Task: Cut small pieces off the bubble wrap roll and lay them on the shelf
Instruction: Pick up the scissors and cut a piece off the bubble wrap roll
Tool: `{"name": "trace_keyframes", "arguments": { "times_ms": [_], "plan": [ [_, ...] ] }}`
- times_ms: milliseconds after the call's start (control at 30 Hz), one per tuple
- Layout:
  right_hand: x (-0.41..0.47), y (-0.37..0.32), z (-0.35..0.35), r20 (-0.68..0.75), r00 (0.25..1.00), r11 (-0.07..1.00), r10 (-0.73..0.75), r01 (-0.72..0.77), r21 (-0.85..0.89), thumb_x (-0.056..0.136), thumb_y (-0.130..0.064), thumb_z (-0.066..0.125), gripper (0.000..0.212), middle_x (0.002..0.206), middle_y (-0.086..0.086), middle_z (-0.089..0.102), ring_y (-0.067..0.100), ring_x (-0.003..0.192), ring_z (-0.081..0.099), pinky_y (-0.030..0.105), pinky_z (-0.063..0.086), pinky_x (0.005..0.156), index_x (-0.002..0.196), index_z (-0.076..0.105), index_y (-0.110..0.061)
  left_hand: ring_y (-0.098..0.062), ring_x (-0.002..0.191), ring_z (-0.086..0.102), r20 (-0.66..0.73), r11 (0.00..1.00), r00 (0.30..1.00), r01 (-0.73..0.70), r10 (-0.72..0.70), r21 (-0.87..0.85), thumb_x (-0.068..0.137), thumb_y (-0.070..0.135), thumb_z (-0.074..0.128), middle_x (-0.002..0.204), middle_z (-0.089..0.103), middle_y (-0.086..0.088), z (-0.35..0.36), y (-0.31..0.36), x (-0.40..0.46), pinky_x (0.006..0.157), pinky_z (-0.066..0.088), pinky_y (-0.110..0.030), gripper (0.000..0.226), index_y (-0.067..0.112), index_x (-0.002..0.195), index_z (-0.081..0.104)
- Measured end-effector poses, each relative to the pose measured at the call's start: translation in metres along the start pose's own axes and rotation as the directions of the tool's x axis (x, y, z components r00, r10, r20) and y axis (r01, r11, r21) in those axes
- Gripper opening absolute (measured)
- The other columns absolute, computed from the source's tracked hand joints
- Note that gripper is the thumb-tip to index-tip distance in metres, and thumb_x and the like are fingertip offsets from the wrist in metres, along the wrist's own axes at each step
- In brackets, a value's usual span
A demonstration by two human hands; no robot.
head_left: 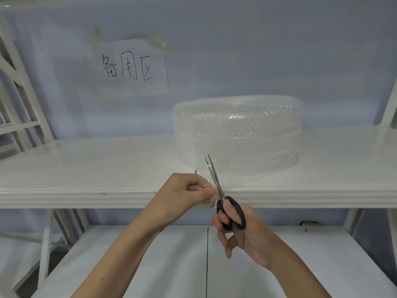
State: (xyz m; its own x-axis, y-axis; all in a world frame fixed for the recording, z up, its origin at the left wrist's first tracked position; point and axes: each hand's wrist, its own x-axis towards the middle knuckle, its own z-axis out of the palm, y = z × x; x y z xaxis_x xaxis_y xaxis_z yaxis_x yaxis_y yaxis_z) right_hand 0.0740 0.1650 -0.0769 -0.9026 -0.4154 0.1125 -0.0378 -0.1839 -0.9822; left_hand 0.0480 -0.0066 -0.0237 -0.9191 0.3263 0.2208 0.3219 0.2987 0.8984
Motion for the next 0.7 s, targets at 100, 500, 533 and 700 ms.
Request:
{"name": "trace_keyframes", "arguments": {
  "times_ms": [100,500,533,700],
  "plan": [
    [0.002,0.000,0.001,-0.006,1.000,1.000,-0.010,0.010,-0.018,0.084,-0.045,0.054,0.040,0.067,0.002,0.049,0.019,0.049,0.048,0.027,0.046,0.040,0.051,0.054,-0.022,-0.007,0.078,0.070,0.011,1.000,1.000,-0.002,0.001,0.021,0.088,0.011,0.069,0.076,0.075,0.000,-0.002,0.000,0.000,0.073,0.048,-0.010,0.016,0.015,0.073,0.072],
    [0.006,0.006,0.006,-0.034,0.999,0.999,-0.019,0.020,0.031,0.082,-0.043,0.059,0.037,0.068,0.004,0.048,0.018,0.049,0.047,0.028,0.047,0.040,0.054,0.055,-0.019,-0.015,0.065,0.059,-0.152,0.992,0.987,0.038,-0.056,-0.122,0.090,0.055,0.052,0.082,0.078,-0.010,-0.011,0.018,0.009,0.071,0.053,-0.030,0.050,0.010,0.084,0.073],
    [0.006,0.006,0.006,-0.032,0.999,0.999,-0.020,0.021,0.034,0.079,-0.047,0.061,0.038,0.068,0.003,0.049,0.018,0.049,0.047,0.028,0.048,0.040,0.053,0.057,-0.019,-0.014,0.065,0.059,-0.157,0.997,0.987,0.035,-0.046,-0.068,0.092,0.048,0.055,0.079,0.078,-0.008,-0.008,0.019,0.010,0.070,0.052,-0.029,0.043,0.010,0.083,0.073],
    [0.005,0.005,0.005,-0.029,0.999,0.999,-0.021,0.022,0.043,0.083,-0.045,0.057,0.041,0.067,0.002,0.049,0.017,0.048,0.048,0.028,0.048,0.041,0.050,0.059,-0.020,-0.011,0.056,0.056,-0.150,1.000,0.989,0.014,-0.012,0.012,0.095,0.026,0.059,0.060,0.070,0.006,0.001,0.012,0.014,0.060,0.049,-0.020,0.027,0.015,0.073,0.069]
  ]
}}
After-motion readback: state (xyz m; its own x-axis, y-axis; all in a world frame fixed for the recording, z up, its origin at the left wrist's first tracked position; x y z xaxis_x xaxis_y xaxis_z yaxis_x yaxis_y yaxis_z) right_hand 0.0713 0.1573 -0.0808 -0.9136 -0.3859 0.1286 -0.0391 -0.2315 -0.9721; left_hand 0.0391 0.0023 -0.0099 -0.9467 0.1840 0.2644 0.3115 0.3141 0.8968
